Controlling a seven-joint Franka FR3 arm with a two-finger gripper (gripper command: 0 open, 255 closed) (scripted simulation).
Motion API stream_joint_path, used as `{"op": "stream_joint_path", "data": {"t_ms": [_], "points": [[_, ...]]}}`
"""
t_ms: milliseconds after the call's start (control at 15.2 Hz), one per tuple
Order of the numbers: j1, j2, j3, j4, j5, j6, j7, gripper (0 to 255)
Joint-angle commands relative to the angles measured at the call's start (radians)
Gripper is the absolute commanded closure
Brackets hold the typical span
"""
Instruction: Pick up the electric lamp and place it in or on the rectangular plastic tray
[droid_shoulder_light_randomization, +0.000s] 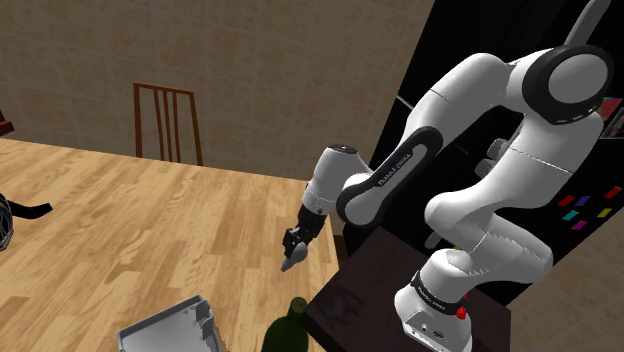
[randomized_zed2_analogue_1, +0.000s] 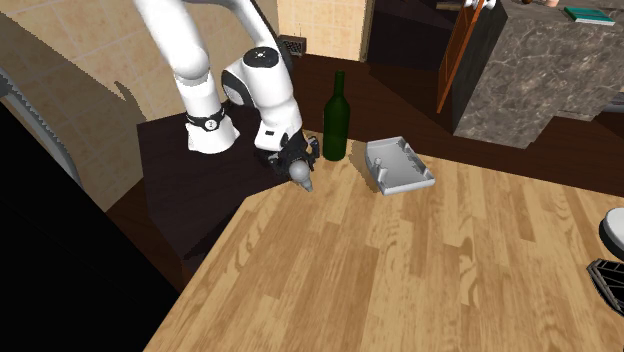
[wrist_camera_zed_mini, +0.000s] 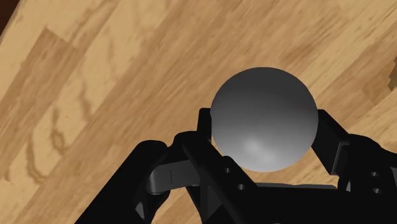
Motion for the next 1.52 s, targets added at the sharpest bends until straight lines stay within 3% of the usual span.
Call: {"op": "stream_joint_path", "data": {"t_ms": [0, 264, 594, 1056, 1452], "points": [[-0.124, 0.042, 0.108, 0.000, -0.089, -0.041, 0.069, 255], [-0.246, 0.118, 0.215, 0.008, -0.188, -0.123, 0.148, 255], [-0.322, 0.192, 0.291, 0.021, -0.245, -0.209, 0.198, 255], [-0.076, 0.030, 0.305, 0.135, -0.045, -0.169, 0.267, 255], [0.113, -0.156, 0.300, 0.283, 0.213, -0.183, 0.228, 255]]}}
